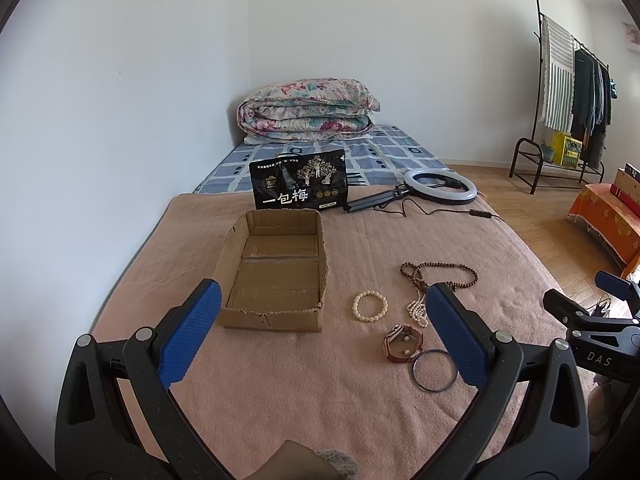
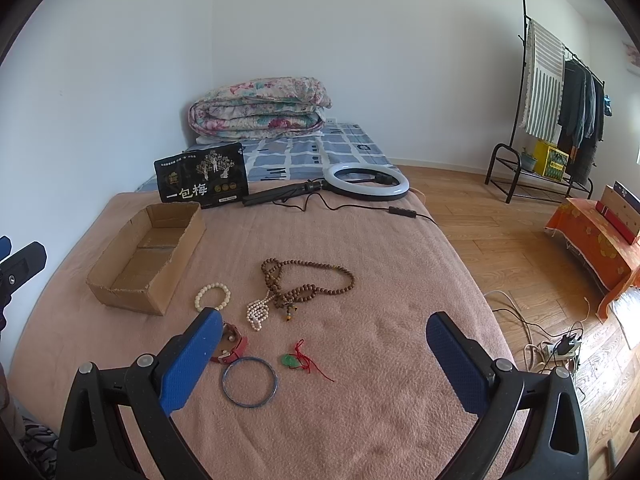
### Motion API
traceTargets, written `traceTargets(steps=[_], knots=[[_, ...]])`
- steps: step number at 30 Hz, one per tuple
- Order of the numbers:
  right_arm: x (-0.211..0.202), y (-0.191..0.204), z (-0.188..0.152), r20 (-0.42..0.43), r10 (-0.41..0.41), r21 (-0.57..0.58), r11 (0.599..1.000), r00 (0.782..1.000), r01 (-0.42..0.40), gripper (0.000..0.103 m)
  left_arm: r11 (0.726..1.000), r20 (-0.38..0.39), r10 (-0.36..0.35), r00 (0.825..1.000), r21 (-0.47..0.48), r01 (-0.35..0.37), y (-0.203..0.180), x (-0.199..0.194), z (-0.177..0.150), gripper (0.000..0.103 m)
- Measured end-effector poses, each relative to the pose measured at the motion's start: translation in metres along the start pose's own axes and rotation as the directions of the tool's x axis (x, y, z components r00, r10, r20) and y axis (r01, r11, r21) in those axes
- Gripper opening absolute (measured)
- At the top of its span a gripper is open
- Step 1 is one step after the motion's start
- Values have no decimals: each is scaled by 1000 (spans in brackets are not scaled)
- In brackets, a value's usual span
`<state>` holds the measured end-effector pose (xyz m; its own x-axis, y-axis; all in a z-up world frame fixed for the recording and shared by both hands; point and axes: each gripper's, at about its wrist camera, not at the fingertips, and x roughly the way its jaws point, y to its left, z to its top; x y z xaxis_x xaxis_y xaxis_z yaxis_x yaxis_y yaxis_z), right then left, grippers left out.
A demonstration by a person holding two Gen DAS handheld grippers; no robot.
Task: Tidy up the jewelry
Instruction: 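Move both tools down toward the jewelry on the bed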
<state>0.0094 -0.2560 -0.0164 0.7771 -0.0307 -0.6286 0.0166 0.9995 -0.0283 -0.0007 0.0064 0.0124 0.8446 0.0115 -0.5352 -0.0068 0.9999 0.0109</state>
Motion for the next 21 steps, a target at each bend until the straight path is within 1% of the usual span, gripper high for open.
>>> traceTargets(steps=[6,11,14,16,18,21], knots=[[0,-3,1,5,-24,1,1000,1000,24,103,1000,-27,23,999,-7,-23,11,11,2,103],[0,-12,2,26,-75,-9,997,997,76,103,999,-45,40,998,18,-39,17,24,-3,103],[3,-20,5,10,-101,4,995,995,101,103,999,-76,35,997,23,-34,20,32,-5,103],[7,-28,7,-6,-98,23,995,995,98,103,999,-99,36,994,36,-32,19,37,-8,103],[9,-35,9,-24,-88,41,995,996,89,103,999,-128,21,992,53,-14,18,41,-11,103],[11,-43,11,-35,-57,44,997,998,59,103,998,-163,11,987,67,0,17,47,-16,103]])
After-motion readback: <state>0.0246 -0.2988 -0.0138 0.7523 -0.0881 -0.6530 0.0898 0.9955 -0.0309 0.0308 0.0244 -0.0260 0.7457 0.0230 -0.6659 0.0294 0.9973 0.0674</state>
